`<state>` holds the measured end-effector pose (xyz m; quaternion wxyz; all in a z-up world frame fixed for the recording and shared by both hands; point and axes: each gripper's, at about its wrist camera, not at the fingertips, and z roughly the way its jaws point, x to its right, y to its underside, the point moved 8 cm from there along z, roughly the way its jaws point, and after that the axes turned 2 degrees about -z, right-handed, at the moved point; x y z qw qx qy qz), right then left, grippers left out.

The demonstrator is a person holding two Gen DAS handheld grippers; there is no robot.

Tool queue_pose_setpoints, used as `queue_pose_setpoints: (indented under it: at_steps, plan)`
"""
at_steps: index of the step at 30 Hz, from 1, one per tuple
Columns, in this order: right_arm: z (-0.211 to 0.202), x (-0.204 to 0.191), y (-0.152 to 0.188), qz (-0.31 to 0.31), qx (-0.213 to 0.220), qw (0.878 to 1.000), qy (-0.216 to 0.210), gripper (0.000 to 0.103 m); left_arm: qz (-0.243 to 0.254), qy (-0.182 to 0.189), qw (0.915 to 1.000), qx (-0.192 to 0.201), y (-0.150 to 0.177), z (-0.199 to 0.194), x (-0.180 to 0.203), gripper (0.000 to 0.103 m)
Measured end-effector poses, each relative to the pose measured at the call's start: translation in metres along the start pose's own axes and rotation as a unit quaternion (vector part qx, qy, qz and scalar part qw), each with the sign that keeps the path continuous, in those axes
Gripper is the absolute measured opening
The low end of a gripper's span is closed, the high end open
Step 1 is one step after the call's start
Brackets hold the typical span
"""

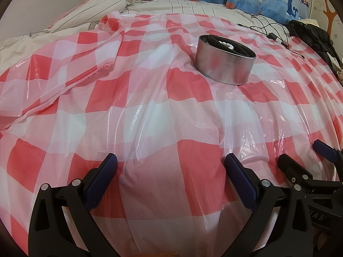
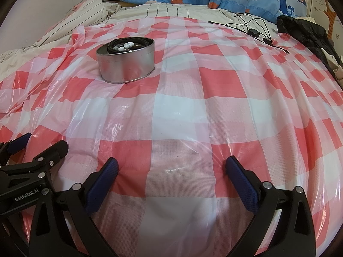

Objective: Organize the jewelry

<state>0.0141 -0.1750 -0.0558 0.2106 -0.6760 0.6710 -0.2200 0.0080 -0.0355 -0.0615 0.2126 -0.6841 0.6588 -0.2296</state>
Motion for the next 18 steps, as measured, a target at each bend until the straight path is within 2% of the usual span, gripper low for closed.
queue_pose_setpoints:
  at_steps: [18]
  plan:
    - [0.0001,-0.0001,0.0,0.001,-0.001,1.0,-0.001,0.096,0.002,-0.004,1.0,0.003,0.0012,-0.0006,0.0003,0.096]
